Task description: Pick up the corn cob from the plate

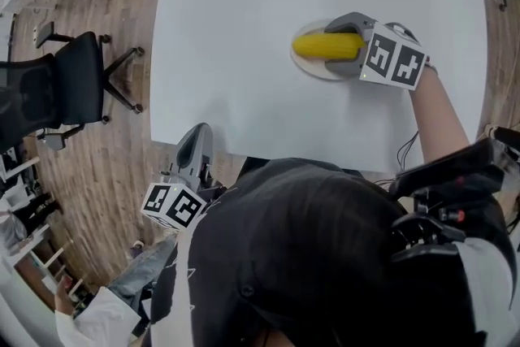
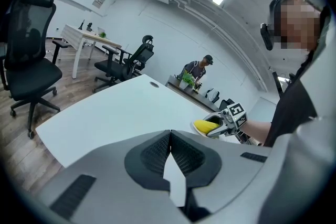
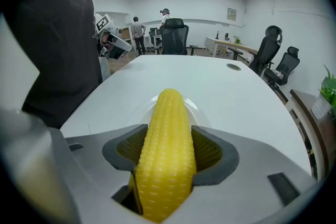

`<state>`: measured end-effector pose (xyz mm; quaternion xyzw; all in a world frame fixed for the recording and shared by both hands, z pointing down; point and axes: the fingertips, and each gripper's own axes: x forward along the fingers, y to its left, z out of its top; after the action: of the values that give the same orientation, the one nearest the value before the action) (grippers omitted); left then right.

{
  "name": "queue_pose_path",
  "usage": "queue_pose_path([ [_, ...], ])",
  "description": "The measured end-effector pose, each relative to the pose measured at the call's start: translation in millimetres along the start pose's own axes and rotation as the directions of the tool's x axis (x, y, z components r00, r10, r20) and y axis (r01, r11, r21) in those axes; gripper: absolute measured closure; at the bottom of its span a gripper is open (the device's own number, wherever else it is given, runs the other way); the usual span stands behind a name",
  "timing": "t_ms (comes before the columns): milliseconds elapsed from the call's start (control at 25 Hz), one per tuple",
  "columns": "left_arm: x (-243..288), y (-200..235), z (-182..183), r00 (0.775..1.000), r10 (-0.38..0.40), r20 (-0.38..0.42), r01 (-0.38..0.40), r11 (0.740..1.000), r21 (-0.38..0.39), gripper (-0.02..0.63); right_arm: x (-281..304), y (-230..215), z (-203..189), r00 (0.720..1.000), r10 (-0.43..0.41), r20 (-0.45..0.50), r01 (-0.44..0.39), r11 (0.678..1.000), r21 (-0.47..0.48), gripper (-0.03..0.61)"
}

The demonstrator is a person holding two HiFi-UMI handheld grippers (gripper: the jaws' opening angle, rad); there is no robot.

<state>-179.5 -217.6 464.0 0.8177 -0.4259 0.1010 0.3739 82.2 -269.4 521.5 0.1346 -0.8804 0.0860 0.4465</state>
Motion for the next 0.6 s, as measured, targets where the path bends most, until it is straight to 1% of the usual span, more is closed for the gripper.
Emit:
queue_pose_path([
  [120,-1,1,1,1.000,-0.019,0.013,0.018,1.000,0.011,0.600,2,-3,2,1.000,-0.012,0.003,0.012,1.000,0.004,0.313],
  [240,-10,4,-1,0.999,-0.032,0.008,0.032,0.999,0.023,0.601,5,-2,8,1.000,-0.009,0.000,0.009,1.000,0.005,0.313],
  [320,-14,-2,-1,0.998,-0.064,0.005,0.064,0.997,0.032,0.601,3,0,8,1.000,-0.014,0.003,0.014,1.000,-0.001,0.314],
  [440,-19,-6,4,0.993,-0.112,0.022,0.110,0.991,0.080,0.601,-5,2,5,0.999,-0.051,0.002,0.051,0.999,0.000,0.316],
  [520,-24,-2,7,0.993,-0.118,0.030,0.114,0.989,0.099,0.601,-9,2,6,0.996,-0.085,-0.008,0.085,0.996,0.008,0.316],
  [600,-29,6,10,0.992,-0.121,0.030,0.118,0.988,0.104,0.601,-12,1,11,0.992,-0.122,-0.005,0.122,0.992,0.040,0.316],
])
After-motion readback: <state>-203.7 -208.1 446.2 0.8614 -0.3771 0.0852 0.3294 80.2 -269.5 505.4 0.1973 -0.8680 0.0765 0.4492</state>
